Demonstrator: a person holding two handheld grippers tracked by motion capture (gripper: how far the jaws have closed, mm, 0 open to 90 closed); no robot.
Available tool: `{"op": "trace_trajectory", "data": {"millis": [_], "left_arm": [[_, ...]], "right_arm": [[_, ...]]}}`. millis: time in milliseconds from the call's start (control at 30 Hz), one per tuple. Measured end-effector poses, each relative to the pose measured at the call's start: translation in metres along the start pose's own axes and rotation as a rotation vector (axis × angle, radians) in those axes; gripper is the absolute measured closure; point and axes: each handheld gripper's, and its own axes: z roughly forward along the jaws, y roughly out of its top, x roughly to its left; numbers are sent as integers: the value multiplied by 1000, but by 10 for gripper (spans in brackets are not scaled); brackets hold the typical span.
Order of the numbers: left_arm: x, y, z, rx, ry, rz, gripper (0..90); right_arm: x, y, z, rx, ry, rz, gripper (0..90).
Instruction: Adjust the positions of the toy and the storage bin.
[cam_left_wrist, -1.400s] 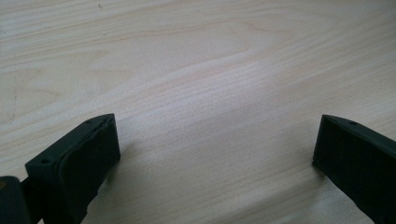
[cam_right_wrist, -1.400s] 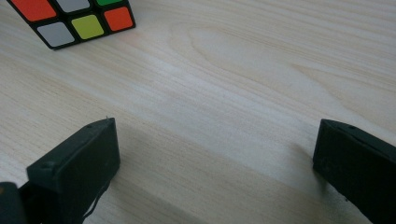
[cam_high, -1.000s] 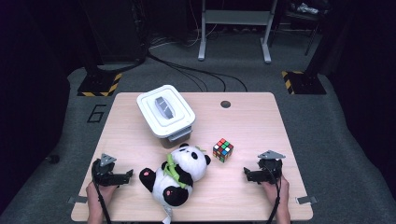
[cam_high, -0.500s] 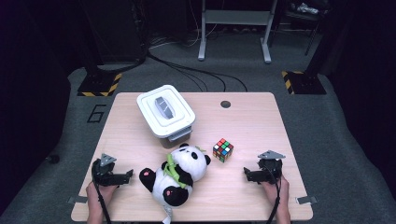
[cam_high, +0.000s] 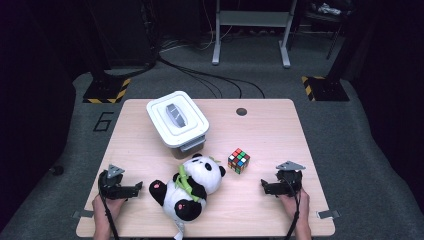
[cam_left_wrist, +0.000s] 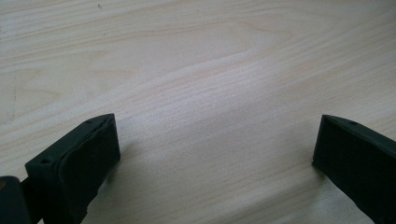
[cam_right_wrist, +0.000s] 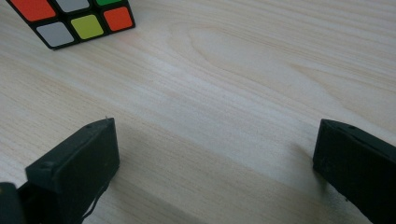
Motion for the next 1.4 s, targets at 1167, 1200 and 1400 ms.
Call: {"op": "trace_trajectory", "data": {"millis": [1167,1200,1400], "left_arm": [[0,0,0,4,-7,6,4],[0,0,-1,10,-10,7,3],[0,0,-1,10,-10,8,3]], "right_arm": [[22,57,-32,-54,113,12,20],[23,60,-33,-59,117,-1,21],[32,78,-37,-62,139,-16,24]]}}
